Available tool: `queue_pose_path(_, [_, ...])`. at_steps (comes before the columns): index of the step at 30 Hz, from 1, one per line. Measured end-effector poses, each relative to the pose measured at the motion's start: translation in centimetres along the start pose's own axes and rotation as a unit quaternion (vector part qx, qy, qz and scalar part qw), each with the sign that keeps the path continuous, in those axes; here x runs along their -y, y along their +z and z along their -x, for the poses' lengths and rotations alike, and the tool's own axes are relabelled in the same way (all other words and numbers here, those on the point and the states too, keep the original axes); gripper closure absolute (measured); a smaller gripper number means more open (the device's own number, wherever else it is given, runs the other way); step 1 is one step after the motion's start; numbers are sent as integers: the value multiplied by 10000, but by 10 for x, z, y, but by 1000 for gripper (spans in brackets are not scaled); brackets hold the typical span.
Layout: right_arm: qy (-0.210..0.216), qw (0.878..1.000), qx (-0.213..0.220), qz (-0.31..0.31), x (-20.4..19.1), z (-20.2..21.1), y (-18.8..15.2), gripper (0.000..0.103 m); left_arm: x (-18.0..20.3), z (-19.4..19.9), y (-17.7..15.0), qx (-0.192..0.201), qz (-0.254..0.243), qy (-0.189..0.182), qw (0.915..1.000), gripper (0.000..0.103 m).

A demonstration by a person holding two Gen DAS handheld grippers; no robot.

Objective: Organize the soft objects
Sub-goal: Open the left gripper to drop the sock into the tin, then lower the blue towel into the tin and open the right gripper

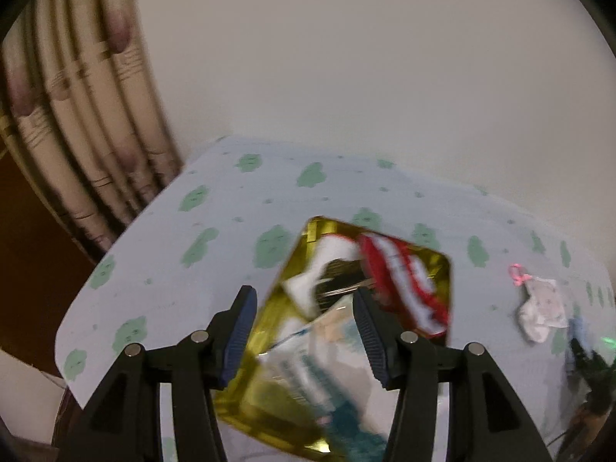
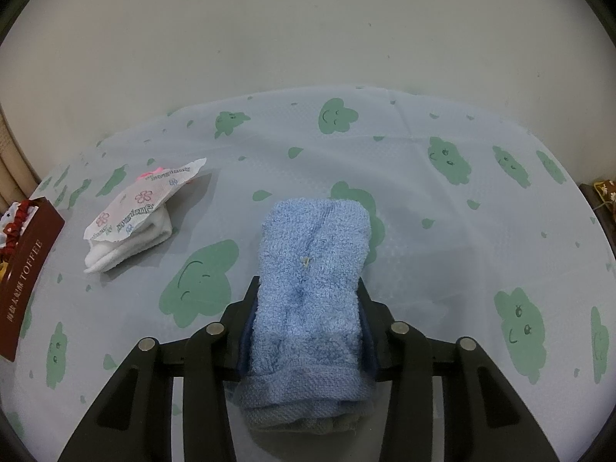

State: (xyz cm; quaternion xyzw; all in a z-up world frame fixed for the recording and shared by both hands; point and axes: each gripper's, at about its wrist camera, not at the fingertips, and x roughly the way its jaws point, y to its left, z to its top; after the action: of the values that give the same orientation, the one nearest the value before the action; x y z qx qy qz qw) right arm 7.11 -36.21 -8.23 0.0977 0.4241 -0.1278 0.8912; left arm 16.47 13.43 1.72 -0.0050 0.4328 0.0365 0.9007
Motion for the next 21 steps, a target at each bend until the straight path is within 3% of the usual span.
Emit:
queue_pose_path(4, [-86, 9999, 32, 67, -4, 3, 1, 75, -22, -3, -15, 88, 98, 261, 9996, 50])
queue_pose_path(12, [-134, 9996, 161, 182, -19, 34, 10, 76, -55, 0, -40, 390, 513, 510, 9966, 46])
queue_pose_path(16, [35, 9989, 301, 365, -44, 57, 20, 76, -61, -3, -48, 489, 481, 711, 9951, 45])
queue_pose_path(21, [411, 9949, 439, 807, -102, 76, 34, 76, -65, -5, -53, 529, 443, 754, 9948, 45])
